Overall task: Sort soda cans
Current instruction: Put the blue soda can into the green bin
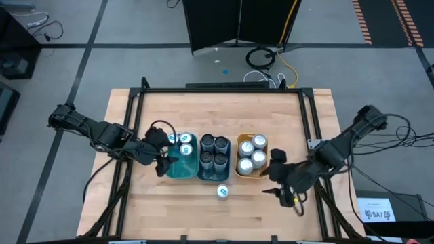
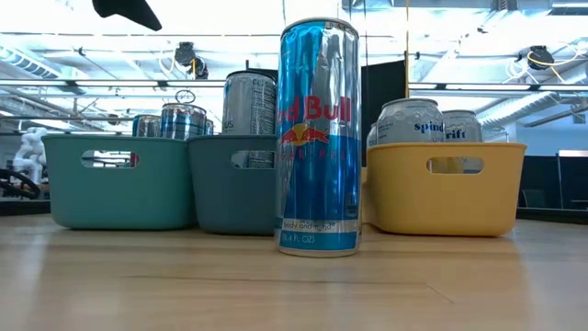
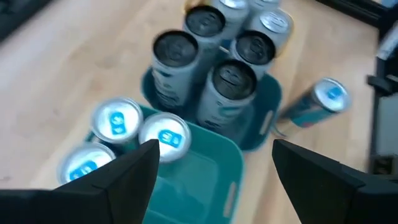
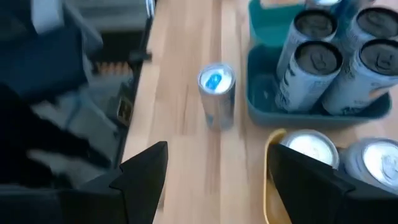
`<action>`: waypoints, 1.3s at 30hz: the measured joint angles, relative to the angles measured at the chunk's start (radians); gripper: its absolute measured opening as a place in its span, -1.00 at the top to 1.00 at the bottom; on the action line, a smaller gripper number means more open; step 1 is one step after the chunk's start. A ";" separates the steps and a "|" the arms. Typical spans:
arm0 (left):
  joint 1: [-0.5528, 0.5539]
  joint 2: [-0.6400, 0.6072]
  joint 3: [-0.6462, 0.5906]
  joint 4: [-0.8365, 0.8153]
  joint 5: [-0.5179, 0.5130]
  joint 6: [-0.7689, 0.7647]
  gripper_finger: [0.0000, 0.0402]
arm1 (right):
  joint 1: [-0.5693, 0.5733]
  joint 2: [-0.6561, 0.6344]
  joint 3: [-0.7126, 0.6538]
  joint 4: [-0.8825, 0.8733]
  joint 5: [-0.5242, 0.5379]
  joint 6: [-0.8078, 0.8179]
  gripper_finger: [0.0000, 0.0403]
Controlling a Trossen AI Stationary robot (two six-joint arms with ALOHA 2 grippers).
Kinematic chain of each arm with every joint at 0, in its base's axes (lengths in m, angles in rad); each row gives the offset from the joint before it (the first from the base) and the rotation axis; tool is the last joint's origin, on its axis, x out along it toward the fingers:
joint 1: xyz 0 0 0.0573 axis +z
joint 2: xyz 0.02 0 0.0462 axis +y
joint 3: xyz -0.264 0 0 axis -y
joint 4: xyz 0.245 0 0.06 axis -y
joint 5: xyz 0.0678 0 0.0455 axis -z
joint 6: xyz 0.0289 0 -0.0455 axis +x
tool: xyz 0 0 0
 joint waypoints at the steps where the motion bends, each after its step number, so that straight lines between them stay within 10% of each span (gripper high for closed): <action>1: 0.000 0.004 0.000 0.000 -0.020 0.002 -0.61 | 0.002 -0.037 -0.067 0.071 0.013 -0.002 -0.34; 12: 0.028 0.084 0.000 0.015 -0.152 0.057 -0.61 | 0.002 -0.311 -0.492 0.335 0.103 0.075 -0.34; 25: 0.024 0.280 0.018 0.434 -0.039 0.409 -0.61 | 0.002 -0.322 -0.506 0.339 0.101 0.102 -0.34; 39: -0.023 0.606 0.330 0.433 0.092 0.523 -0.61 | 0.002 -0.322 -0.506 0.345 0.101 0.102 -0.34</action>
